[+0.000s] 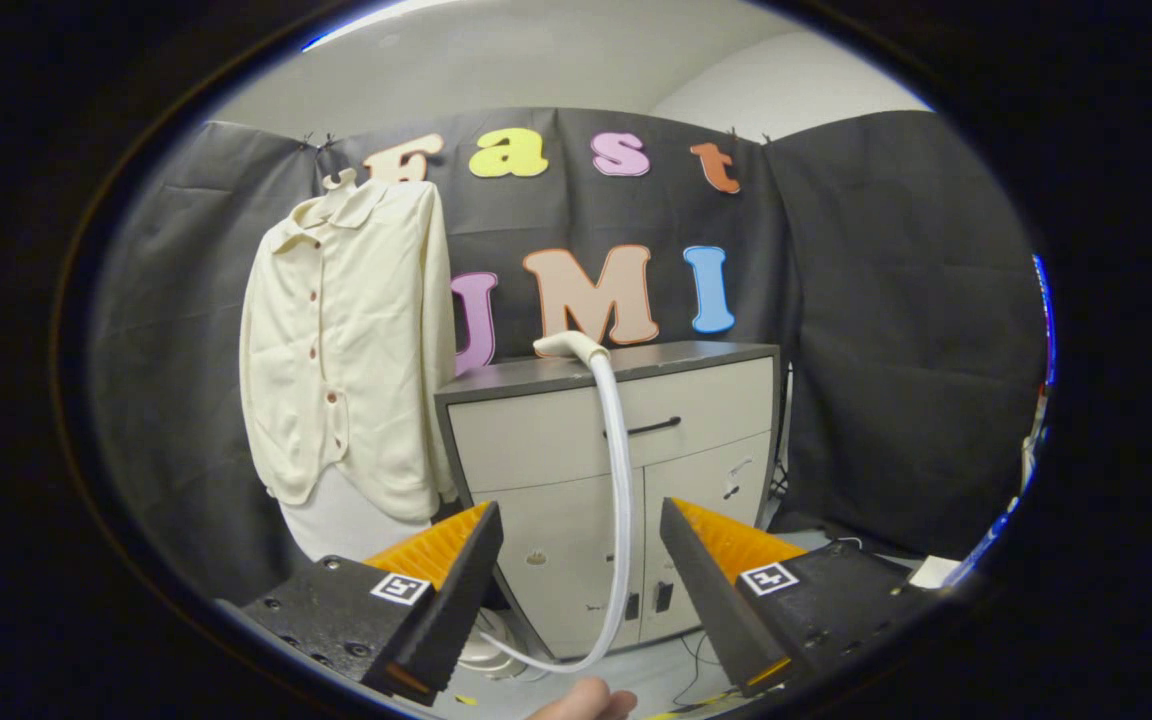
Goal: Iron the clothes twice with a garment steamer, once on the left side and once on the right side.
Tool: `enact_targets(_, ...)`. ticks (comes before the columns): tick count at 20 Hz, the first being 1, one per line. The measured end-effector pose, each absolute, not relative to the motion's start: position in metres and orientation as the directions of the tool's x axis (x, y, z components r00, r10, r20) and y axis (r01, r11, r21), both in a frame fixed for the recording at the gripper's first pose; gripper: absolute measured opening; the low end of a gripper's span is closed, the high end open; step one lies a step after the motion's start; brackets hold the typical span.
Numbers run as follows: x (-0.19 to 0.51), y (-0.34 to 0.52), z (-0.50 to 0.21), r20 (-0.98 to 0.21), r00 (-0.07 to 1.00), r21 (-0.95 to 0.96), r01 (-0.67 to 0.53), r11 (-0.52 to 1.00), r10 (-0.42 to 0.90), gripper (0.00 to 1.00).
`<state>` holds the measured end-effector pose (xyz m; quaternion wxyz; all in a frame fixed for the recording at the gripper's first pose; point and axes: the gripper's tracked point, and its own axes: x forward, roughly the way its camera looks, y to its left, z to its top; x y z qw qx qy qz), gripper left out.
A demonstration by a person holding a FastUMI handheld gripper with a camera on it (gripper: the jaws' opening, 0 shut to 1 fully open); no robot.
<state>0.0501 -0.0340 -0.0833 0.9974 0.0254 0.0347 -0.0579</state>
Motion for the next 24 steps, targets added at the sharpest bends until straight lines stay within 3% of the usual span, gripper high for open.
enact_targets(9,0.134,-0.016,-0.045,-0.038,0.997,0.005,0.063,0.998,-0.063,0.97)
enact_targets(24,0.372,-0.033,0.07,-0.063,0.996,-0.09,0.065,0.994,-0.071,1.0)
